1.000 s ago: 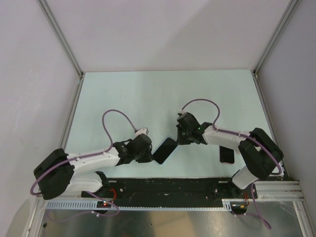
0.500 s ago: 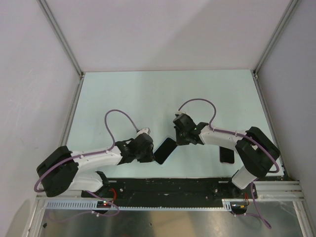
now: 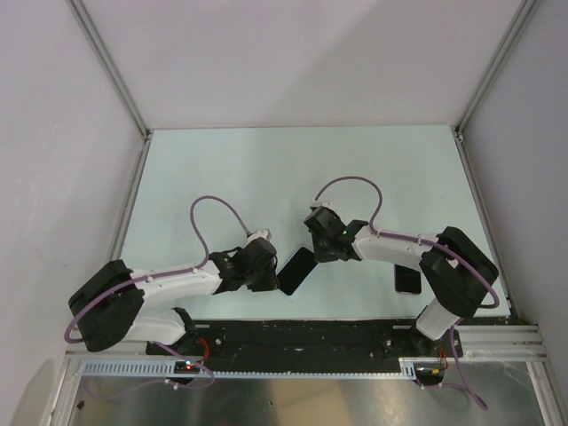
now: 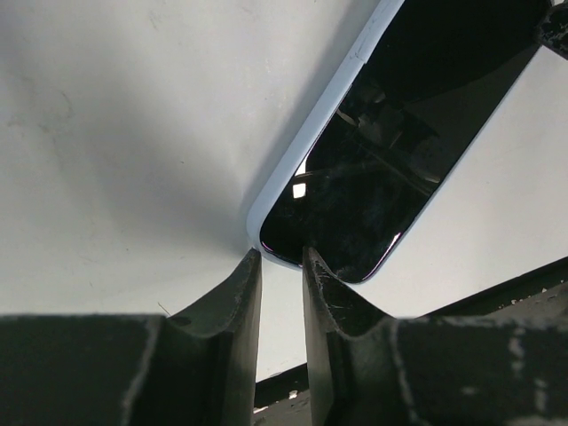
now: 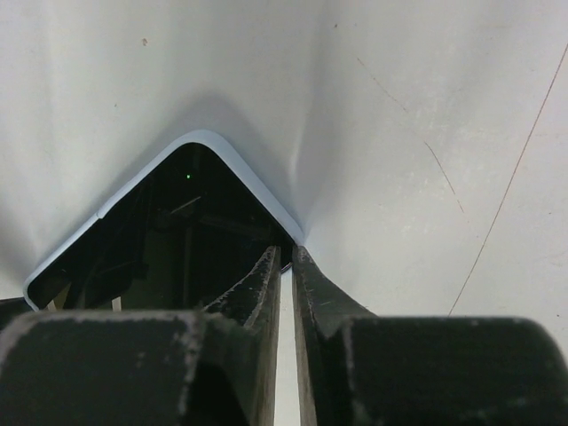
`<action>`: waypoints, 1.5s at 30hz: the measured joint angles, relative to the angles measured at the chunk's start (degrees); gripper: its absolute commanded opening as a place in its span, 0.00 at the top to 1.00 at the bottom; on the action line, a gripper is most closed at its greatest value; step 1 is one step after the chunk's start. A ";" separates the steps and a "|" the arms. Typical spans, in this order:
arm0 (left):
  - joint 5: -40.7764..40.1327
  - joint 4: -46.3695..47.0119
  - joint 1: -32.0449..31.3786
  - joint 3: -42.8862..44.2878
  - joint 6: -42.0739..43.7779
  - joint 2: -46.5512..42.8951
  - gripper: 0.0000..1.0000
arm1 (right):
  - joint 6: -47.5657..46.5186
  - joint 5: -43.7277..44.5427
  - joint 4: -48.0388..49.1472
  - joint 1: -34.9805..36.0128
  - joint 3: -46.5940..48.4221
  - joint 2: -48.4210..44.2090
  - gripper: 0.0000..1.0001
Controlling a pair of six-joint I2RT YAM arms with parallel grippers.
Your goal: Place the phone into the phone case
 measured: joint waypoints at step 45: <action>-2.80 -1.68 -3.54 -5.16 -3.26 -9.70 0.87 | -1.84 -10.36 6.60 -7.15 -5.16 -2.69 0.64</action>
